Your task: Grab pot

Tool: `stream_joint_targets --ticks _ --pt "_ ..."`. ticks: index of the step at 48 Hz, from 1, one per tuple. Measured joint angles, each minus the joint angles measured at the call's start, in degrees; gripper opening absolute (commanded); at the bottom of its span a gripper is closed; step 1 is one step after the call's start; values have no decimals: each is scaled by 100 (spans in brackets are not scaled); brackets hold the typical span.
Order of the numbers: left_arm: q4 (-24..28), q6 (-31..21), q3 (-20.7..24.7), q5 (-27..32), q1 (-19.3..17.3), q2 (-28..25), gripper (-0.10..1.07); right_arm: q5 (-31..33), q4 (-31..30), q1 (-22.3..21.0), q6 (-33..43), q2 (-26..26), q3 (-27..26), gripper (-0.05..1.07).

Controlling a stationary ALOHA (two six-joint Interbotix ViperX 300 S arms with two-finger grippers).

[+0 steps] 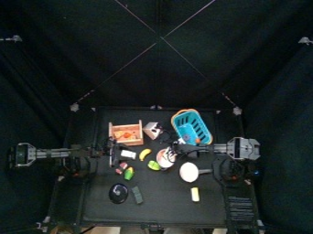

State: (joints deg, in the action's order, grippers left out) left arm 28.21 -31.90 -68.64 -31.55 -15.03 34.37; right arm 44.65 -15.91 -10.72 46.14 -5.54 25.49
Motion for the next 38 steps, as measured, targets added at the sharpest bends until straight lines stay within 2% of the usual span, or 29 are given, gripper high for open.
stream_joint_targets --ticks 24,38 --pt "-35 -9 -18 0 -9 0 90 105 -9 44 -9 9 -26 55" --pt "-44 0 -26 0 -9 9 90 202 -53 167 9 193 -53 43"
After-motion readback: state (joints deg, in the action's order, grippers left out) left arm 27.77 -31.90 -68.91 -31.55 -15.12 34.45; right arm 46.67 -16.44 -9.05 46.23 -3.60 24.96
